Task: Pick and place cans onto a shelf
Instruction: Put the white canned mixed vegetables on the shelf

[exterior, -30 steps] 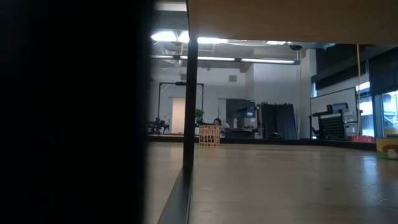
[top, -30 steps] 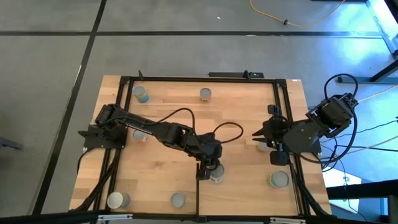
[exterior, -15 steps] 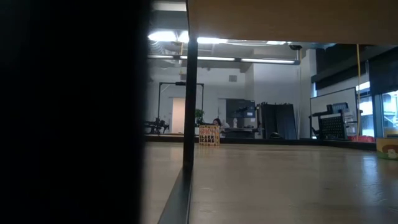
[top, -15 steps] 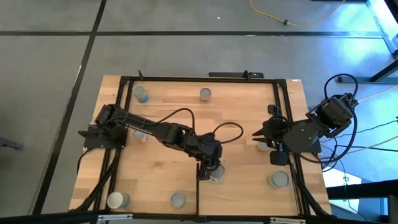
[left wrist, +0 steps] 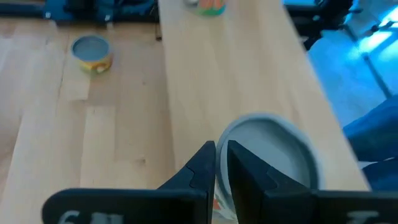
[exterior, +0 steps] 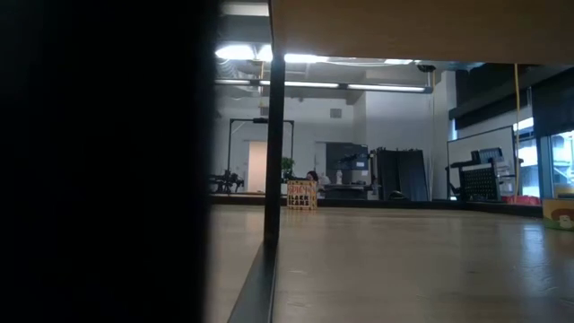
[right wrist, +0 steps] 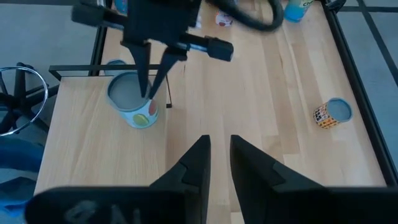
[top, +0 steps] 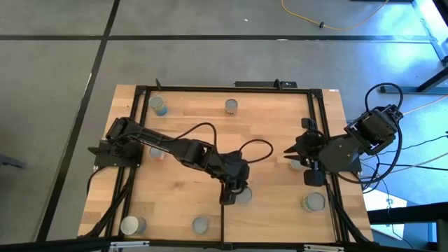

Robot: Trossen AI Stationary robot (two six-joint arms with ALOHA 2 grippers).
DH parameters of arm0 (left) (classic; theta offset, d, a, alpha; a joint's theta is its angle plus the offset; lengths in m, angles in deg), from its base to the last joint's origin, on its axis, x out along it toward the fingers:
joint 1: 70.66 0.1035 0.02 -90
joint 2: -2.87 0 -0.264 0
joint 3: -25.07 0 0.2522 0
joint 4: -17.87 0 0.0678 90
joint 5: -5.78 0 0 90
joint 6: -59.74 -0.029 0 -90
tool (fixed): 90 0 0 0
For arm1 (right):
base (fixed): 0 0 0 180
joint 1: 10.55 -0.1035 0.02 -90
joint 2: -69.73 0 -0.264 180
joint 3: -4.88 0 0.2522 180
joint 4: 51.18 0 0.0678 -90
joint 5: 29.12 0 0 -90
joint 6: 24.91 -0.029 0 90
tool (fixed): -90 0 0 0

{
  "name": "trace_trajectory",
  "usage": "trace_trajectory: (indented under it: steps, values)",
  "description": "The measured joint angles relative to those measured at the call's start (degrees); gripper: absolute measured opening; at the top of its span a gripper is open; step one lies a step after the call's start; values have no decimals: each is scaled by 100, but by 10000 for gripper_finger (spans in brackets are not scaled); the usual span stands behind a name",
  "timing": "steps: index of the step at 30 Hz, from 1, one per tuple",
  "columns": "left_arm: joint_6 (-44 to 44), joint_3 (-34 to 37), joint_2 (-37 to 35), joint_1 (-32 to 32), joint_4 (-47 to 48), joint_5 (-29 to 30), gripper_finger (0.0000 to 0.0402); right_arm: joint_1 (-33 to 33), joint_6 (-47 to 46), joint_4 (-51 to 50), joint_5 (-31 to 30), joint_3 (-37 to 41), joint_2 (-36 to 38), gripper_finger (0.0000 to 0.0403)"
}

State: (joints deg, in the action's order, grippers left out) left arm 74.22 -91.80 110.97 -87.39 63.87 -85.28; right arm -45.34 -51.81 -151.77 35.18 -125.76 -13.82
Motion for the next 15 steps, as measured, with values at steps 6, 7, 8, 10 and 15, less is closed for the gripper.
trace_trajectory:
  steps: [6,7,8,10,15]
  values:
    - [-36,-1,-217,-22,-14,42,36,0,0,2,2,0,0,65]
    - [-90,6,-263,-22,19,46,36,0,-1,2,2,0,0,65]
    - [-135,4,-290,-22,-51,45,36,0,-2,2,2,0,0,65]
    - [-155,-6,-367,-23,-56,51,36,1,0,12,3,0,0,65]
    - [-291,0,-551,-70,344,46,19,0,7,28,2,0,0,65]
